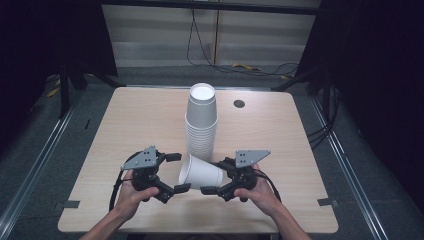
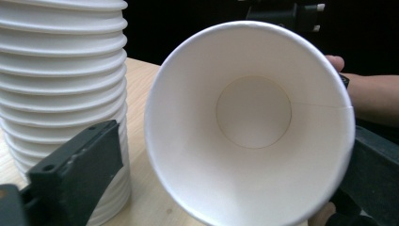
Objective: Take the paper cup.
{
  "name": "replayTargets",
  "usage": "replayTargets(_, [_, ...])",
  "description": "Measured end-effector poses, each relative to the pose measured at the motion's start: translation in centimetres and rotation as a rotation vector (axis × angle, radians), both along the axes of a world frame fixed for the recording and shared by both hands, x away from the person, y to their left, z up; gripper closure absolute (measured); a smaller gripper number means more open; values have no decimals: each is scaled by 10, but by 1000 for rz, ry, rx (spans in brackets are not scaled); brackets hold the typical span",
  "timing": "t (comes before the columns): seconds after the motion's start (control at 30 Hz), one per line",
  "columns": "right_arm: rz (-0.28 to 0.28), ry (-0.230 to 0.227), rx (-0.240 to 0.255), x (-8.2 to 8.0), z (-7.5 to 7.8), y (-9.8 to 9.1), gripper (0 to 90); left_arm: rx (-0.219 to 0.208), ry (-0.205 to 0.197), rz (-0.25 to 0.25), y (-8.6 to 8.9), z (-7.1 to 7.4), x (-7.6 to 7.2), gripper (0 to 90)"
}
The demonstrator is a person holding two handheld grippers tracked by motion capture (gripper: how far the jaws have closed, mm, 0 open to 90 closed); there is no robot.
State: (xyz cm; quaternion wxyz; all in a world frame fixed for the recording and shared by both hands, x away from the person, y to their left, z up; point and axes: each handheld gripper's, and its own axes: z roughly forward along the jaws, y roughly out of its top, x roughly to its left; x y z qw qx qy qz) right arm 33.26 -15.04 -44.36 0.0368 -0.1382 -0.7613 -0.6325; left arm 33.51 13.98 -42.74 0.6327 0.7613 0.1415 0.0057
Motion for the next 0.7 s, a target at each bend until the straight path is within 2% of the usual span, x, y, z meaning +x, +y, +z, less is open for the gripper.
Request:
replayTargets(0.33, [18, 7, 12, -1, -2, 6, 213, -4, 9, -33, -7, -3, 1, 0])
replayTargets(0.43, [20, 1, 6, -1, -2, 7, 213, 2, -6, -38, -8, -4, 0, 0])
replayTargets(0.53, [29, -2, 2, -2, -3, 9, 212, 5, -3, -45, -11, -3, -1, 0])
replayTargets(0.6, [34, -4, -7, -3, -4, 9, 212, 1, -7, -61, -14, -3, -1, 50])
replayTargets(0.7, [33, -12, -16, -3, -5, 8, 212, 13, -10, -67, -15, -2, -1, 56])
